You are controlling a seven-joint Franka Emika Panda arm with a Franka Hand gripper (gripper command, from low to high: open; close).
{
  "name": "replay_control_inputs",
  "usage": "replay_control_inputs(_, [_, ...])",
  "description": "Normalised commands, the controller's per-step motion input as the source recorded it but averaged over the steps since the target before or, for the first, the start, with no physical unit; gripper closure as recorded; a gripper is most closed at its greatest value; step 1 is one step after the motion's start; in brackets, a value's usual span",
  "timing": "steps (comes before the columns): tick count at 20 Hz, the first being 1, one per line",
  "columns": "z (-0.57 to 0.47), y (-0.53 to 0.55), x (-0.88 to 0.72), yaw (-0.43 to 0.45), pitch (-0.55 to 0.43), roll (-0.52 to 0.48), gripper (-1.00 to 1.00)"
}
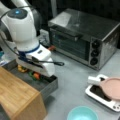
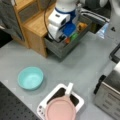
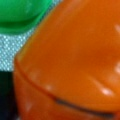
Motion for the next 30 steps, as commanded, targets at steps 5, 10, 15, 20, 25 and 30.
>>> replay_control_inputs(5, [0.01, -0.01, 0.07, -0.006, -0.059, 0.069, -1.00])
replay_control_inputs(10, [0.03, 0.00, 0.10, -0.002, -0.042, 0.067, -1.00])
replay_control_inputs(15, [0.11, 0.03, 0.11, -0.072, 0.002, 0.088, -1.00])
replay_control_inputs(20, [0.23, 0.16, -0.03, -0.371, 0.007, 0.131, -1.00])
replay_control_inputs(25, [0.19, 0.28, -0.10, -0.494, -0.057, 0.089, -1.00])
replay_control_inputs(30, [-0.03, 0.37, -0.11, -0.577, -0.089, 0.140, -1.00])
